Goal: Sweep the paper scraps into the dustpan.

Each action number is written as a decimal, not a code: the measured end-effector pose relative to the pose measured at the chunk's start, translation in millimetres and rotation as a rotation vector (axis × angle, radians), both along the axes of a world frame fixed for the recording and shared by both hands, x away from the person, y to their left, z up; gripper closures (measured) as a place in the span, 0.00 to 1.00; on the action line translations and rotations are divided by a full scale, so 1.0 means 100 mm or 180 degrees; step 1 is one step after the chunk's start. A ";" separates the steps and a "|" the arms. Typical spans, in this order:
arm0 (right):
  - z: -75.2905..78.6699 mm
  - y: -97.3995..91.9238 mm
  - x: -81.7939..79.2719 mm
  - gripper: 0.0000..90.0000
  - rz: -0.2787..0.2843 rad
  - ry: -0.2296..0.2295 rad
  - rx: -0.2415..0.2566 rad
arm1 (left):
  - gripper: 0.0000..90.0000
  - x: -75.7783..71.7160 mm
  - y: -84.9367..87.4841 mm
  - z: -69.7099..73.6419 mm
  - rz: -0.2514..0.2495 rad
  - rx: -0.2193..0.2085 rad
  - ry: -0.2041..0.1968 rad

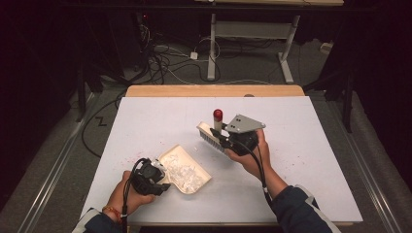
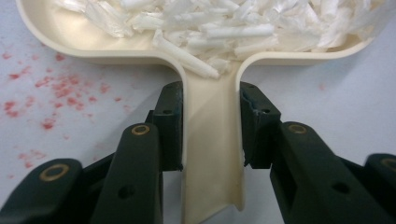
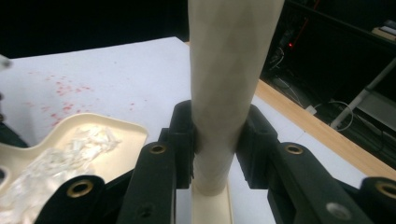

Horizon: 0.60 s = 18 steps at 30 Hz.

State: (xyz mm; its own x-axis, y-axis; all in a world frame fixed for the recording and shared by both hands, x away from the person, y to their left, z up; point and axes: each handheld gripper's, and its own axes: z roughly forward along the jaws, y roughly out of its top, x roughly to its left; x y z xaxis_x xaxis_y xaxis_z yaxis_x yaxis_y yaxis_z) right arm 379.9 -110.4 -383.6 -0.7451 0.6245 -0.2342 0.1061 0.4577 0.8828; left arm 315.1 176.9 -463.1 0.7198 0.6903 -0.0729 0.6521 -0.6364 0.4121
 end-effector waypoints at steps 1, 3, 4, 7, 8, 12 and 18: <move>-0.03 0.04 0.03 0.79 0.0021 0.0009 -0.0032 | 0.70 0.01 0.01 0.00 0.0019 -0.0009 0.0004; -0.10 0.12 0.07 0.79 0.0040 0.0034 -0.0121 | 0.70 0.02 0.04 0.00 0.0032 -0.0034 0.0014; -0.11 0.14 0.07 0.79 0.0078 0.0041 -0.0122 | 0.70 0.03 0.04 0.00 0.0040 -0.0027 0.0012; -0.12 0.20 0.03 0.79 0.0205 0.0050 -0.0177 | 0.70 0.04 0.04 0.00 0.0050 -0.0021 0.0010; -0.12 0.22 0.00 0.79 0.0271 0.0070 -0.0197 | 0.70 0.04 0.04 0.00 0.0067 -0.0023 0.0003; -0.12 0.28 -0.19 0.79 0.0546 0.0138 -0.0233 | 0.70 0.04 0.03 0.00 0.0059 0.0000 -0.0004; -0.01 0.24 -0.47 0.79 0.0870 0.0164 -0.0135 | 0.70 0.04 0.02 0.00 0.0059 0.0032 -0.0009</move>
State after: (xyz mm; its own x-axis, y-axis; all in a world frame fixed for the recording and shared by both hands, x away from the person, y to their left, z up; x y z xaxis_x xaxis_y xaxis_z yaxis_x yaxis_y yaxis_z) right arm 333.3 -86.4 -385.0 -0.8962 0.3891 -0.2133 0.0179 0.5120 0.8588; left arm 319.2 178.9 -463.0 0.7071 0.7042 -0.0638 0.6626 -0.6284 0.4076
